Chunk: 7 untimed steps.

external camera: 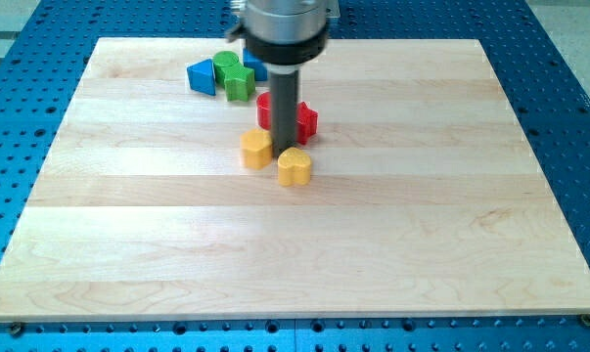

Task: Push the green blocks into the red blocks

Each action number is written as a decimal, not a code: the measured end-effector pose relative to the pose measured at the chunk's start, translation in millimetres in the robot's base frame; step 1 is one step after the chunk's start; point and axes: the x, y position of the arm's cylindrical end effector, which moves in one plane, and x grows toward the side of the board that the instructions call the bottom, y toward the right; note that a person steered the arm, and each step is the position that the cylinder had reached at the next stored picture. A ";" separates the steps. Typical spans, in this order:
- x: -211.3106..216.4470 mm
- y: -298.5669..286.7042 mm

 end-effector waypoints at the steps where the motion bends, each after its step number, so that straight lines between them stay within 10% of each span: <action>1: -34.4 -45.6; 4: -201.2 -103.8; 7: -139.8 -58.9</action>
